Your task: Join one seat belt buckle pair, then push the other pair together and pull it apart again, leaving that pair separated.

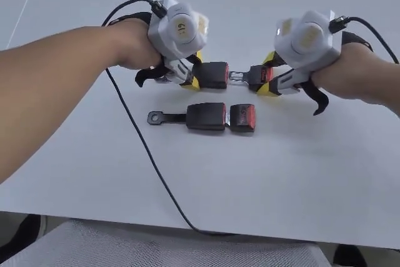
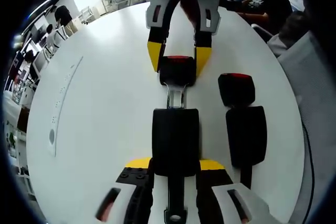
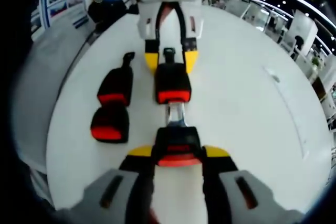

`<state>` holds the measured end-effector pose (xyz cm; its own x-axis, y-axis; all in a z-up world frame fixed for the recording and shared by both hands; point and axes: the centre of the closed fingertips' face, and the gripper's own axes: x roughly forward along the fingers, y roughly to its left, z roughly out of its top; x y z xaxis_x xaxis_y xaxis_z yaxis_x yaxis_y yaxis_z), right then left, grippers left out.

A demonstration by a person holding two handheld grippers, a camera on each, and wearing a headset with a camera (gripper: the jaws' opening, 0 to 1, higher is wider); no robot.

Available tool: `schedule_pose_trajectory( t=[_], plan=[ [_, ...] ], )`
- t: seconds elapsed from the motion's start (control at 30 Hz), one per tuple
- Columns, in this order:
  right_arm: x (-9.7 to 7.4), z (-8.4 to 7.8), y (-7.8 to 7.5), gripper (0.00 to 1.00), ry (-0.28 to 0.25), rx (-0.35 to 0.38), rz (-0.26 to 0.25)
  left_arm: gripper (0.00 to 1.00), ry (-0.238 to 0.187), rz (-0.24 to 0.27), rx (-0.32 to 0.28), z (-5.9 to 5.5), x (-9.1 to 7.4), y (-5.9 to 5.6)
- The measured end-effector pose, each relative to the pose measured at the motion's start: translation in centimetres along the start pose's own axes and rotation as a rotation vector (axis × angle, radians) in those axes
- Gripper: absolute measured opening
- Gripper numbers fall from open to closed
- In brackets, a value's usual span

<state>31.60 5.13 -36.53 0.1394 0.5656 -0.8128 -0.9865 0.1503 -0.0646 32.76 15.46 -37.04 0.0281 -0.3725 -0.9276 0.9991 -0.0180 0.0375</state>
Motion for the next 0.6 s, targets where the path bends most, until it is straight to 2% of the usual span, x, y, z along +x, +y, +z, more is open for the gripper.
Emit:
schedule_pose_trajectory(
  t=[0.2, 0.33, 0.6],
  plan=[
    [0.2, 0.3, -0.2, 0.35, 0.004, -0.014, -0.003, 0.32, 0.007, 0.001, -0.002, 0.0, 0.0, 0.1],
    [0.2, 0.5, -0.4, 0.34, 0.008, -0.049, -0.014, 0.32, 0.013, 0.001, 0.0, 0.0, 0.0, 0.3],
    [0.5, 1.4, -0.1, 0.34, -0.011, -0.052, -0.015, 0.31, 0.023, 0.006, 0.002, 0.0, -0.1, 0.3]
  ],
)
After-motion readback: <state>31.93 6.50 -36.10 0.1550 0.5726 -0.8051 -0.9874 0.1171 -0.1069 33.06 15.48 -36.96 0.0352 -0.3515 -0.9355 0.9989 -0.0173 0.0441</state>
